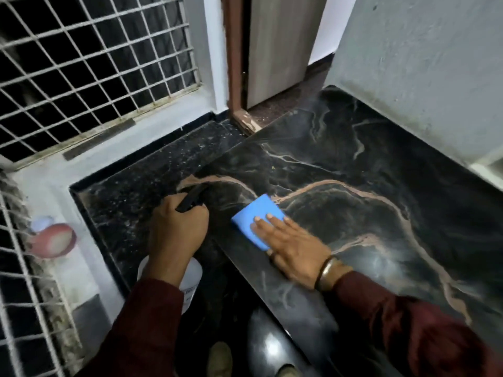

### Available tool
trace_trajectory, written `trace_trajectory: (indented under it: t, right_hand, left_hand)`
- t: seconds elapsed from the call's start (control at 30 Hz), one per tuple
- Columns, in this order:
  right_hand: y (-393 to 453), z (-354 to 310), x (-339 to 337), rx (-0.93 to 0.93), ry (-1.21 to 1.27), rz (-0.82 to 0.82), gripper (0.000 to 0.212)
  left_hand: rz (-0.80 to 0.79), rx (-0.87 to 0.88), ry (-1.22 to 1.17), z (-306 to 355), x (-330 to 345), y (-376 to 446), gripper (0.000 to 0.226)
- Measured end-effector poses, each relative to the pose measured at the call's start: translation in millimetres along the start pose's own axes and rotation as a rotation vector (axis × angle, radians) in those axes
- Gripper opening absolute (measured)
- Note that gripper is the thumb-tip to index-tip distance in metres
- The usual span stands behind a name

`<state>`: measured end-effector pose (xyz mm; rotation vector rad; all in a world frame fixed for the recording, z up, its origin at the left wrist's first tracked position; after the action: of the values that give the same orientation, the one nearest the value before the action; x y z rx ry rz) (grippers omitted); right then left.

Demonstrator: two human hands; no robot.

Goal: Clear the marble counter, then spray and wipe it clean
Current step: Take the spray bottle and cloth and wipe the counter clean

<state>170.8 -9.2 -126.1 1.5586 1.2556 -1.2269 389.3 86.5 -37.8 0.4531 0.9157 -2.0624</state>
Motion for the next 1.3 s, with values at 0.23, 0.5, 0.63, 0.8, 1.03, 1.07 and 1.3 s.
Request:
trace_trajectory:
  t: [0.23,0.5,0.63,0.8,1.03,1.07,1.3]
  right_hand:
    - [-97.1,136.6,-36.5,0.909,0.02,0.201,0.076]
    - [-110.8,97.5,-23.7,0.884,-0.018,0.212,0.071]
    - [-96.9,126.8,-34.3,0.944,-0.018,0.239,0.061]
    - [-27.2,112.3,-35.1,0.881,-0.014,0.195,0.071]
    - [-43.4,-36.3,5.8,0.067,0.084,0.02,0.066]
    - [-66.1,-34.5,3.7,0.012,0.085,-0.006,0.068]
    - [-96.2,104.3,-35.7,0.701,-0.037,0.169,0.067]
  left_hand:
    - [-0.116,0.097,0.115,22.7,28.2,-30.7,0.014]
    - [-0.294,0.106,0.421,17.5,44.0,-66.3,0.005]
    - [-0.264,0.15,0.438,10.6,42.1,-64.0,0.015]
    - [-0.176,0.156,0.336,14.9,45.4,-56.5,0.017]
    - [-0.107,0.18,0.314,23.6,50.8,-54.9,0.009]
    - [-0.107,0.175,0.309,23.1,49.8,-54.9,0.01]
    - [-0.11,0.131,0.254,16.2,38.7,-58.5,0.013]
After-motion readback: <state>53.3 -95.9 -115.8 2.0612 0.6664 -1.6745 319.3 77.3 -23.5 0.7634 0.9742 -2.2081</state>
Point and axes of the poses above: each hand's wrist, its own y-axis towards the middle knuckle, its own x-axis out of the palm, z = x × y, the point moved 1 cm from there along y, towards the middle knuckle, and after that the axes turned 10 degrees about -x, right-handed, at the moved point
